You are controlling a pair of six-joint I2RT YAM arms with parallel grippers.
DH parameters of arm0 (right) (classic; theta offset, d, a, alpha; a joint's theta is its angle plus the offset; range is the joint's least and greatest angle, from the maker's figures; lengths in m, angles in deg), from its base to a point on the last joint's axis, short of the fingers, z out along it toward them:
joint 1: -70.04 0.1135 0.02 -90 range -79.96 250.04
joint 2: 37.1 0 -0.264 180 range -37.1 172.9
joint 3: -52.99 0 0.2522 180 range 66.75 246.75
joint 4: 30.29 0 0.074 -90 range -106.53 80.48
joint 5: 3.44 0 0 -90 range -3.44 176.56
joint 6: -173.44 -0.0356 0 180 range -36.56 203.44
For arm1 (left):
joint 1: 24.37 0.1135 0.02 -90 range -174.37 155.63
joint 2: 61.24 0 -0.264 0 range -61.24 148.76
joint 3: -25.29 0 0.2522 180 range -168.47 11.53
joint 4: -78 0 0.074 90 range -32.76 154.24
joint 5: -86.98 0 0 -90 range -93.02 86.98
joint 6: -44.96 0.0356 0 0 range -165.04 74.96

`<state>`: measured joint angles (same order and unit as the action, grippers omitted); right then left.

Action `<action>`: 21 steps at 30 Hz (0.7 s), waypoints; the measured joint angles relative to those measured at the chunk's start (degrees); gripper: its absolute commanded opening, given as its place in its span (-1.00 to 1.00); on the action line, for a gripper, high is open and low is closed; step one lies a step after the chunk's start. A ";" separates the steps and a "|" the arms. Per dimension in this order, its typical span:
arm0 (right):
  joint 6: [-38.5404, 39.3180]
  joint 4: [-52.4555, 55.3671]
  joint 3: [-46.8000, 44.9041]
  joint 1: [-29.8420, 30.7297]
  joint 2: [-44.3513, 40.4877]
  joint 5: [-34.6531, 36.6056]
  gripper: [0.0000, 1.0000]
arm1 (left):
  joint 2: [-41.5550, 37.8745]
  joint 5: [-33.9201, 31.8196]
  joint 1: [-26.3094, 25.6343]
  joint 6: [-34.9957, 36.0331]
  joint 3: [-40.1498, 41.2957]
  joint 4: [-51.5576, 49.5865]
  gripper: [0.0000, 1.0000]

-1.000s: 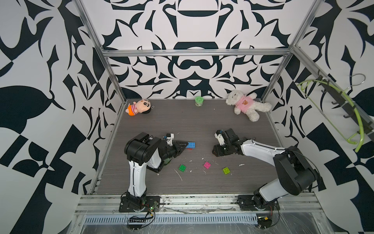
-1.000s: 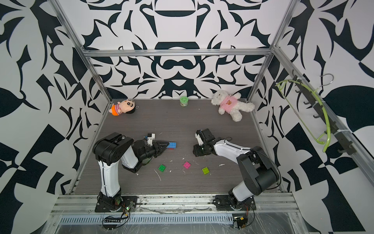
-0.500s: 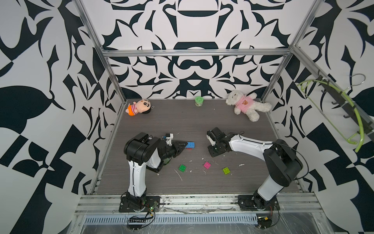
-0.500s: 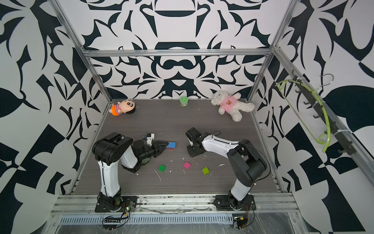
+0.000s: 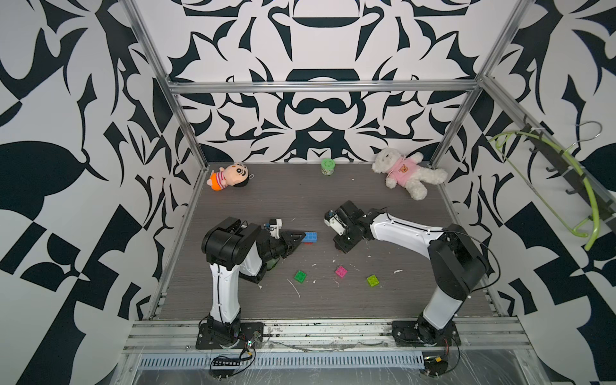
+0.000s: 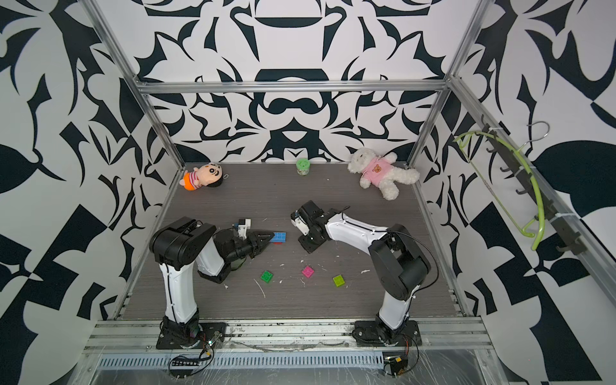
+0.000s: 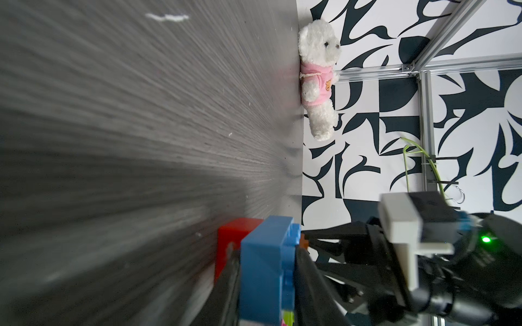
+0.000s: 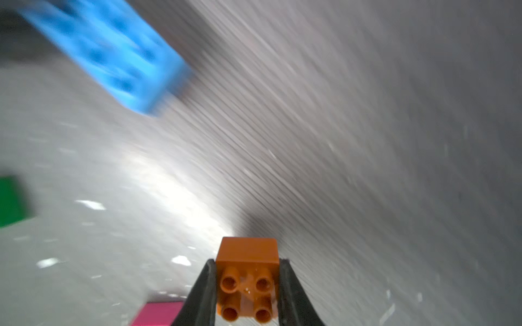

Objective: Assemble the letter v with lego
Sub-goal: Pick up the lego brick from the center of the board, then assemble the lego brick with the lego brick.

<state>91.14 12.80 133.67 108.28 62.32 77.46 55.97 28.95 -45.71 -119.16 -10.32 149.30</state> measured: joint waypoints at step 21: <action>39.36 14.08 24.98 0.24 15.85 -14.97 -1.00 | 1.05 1.86 0.46 1.53 0.00 1.77 -0.54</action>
<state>130.51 26.87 158.65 108.52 78.16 62.48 57.02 30.81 -45.25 -117.63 -10.32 151.07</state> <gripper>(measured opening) 0.318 0.301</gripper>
